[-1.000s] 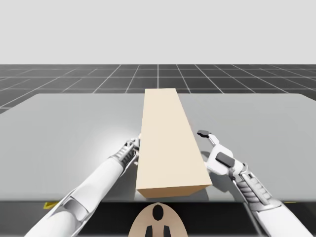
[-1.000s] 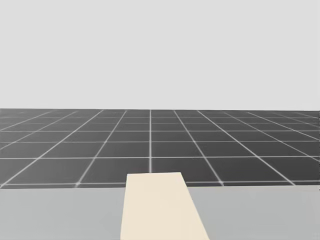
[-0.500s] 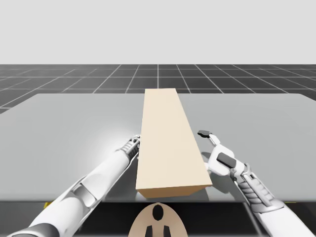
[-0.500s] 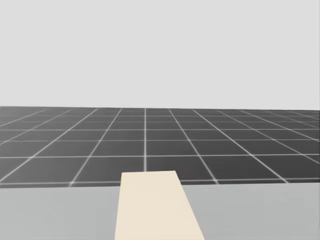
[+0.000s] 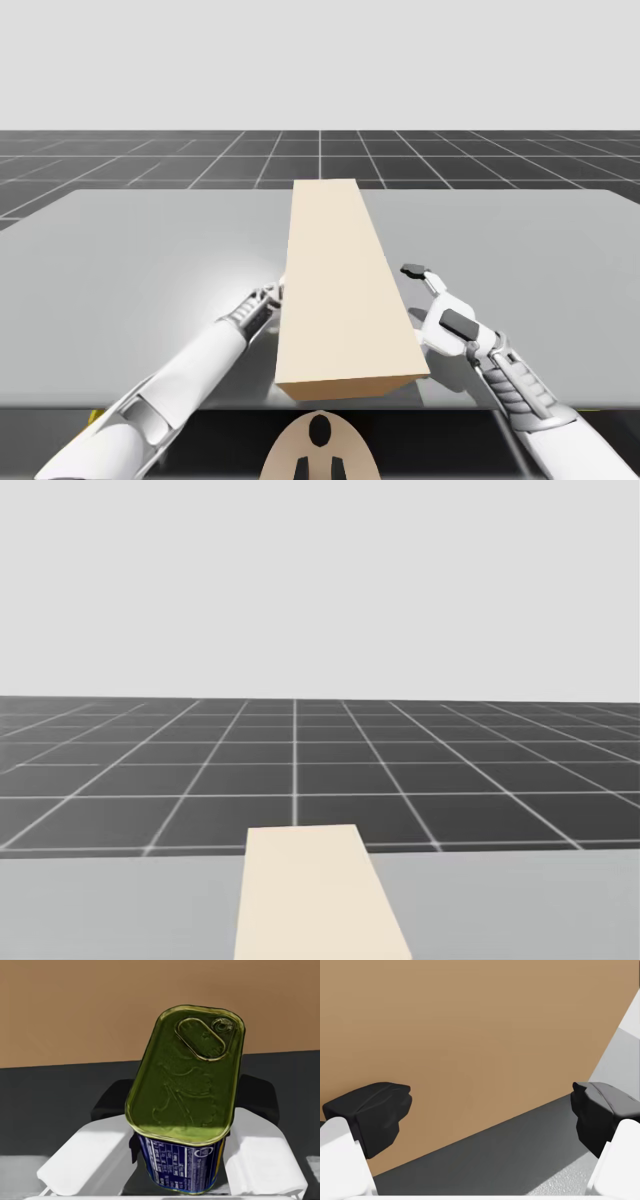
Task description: Retrieve the object from inside the box.
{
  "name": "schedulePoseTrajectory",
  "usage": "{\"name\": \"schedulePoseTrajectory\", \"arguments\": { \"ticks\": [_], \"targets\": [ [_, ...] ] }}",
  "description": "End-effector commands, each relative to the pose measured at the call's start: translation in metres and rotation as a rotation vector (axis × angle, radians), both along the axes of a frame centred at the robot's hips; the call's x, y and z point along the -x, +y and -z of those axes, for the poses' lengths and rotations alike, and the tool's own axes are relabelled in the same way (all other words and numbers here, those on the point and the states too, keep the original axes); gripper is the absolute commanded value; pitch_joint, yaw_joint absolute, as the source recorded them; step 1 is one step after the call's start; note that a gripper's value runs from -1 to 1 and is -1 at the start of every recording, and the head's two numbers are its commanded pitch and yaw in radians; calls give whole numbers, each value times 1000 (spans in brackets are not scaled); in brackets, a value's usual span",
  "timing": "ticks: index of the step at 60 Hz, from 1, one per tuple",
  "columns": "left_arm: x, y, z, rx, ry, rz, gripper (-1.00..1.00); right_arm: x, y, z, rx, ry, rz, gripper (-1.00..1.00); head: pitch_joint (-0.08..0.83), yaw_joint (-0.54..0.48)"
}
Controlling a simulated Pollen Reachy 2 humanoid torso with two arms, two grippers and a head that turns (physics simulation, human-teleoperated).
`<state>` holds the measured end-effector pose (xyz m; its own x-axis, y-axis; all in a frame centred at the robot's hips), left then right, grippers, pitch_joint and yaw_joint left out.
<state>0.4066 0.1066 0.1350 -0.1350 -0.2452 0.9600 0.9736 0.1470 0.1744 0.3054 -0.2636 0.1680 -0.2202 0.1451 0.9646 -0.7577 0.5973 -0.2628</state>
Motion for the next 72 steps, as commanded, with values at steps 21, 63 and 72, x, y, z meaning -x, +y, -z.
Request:
{"name": "schedulePoseTrajectory", "arguments": {
  "ticks": [21,63,72],
  "targets": [
    [17,132,-45,36,-61,-157,1000,-1,2,-3,-27,-4,-17,-1000,8,-52],
    [21,238,-126,127,-146,-440,1000,-2,-1,-4,-36,-3,-7,-1000,0,-54],
    [10,245,-162,135,-199,-496,1000,-2,-2,-4,-37,-4,-6,-1000,-1,-57]
  ]
}}
